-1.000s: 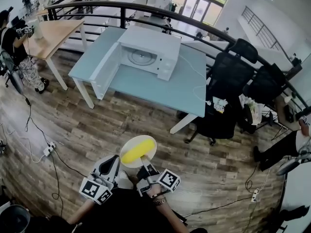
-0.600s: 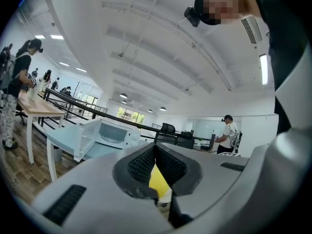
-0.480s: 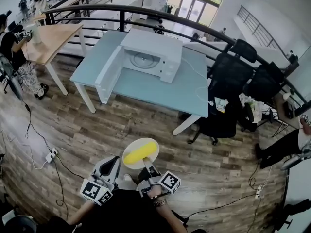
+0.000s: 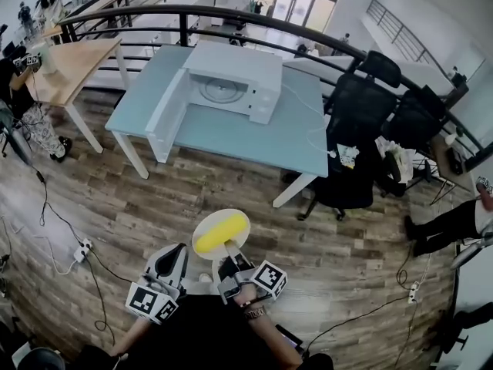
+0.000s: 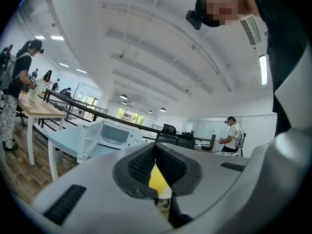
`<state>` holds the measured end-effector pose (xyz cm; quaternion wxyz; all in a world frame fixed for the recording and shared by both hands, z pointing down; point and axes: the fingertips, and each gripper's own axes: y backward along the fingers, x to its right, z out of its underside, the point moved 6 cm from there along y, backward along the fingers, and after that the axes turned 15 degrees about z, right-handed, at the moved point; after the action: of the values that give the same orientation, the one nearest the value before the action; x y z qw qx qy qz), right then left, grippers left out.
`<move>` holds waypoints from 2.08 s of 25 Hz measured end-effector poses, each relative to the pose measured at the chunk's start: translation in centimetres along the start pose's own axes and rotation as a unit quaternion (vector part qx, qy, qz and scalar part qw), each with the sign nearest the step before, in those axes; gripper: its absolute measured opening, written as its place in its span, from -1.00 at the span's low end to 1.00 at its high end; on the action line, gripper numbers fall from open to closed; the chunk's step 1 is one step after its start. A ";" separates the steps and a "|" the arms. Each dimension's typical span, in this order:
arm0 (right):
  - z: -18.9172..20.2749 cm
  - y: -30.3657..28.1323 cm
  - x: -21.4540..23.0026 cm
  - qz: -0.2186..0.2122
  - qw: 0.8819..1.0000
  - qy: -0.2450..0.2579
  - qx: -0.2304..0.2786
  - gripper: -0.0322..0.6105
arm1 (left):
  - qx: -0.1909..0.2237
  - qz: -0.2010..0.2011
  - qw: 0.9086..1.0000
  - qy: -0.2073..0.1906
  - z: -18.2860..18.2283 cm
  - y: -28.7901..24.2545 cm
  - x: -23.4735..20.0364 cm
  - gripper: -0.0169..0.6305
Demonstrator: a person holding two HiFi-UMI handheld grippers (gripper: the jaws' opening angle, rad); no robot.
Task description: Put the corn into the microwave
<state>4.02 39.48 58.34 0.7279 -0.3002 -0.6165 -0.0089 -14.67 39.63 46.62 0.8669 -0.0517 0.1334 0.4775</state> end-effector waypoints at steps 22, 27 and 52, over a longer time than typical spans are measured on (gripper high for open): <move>-6.1 -8.5 -1.9 0.022 1.000 -0.011 -0.001 -0.80 | -0.021 -0.014 1.000 0.004 0.0 -6.6 -8.4 -0.94; -8.6 -11.8 -3.3 0.025 1.000 -0.012 -0.006 -0.80 | -0.024 -0.015 1.000 0.010 -1.1 -9.7 -10.6 -0.94; -19.3 -22.9 -8.0 0.006 0.997 0.006 -0.074 -0.80 | -0.023 -0.057 0.998 0.005 -3.8 -23.2 -18.1 -0.94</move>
<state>10.55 9.23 59.73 0.7074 -0.3569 -0.6078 -0.0520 -5.07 11.54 47.15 0.8908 -0.0813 0.1232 0.4298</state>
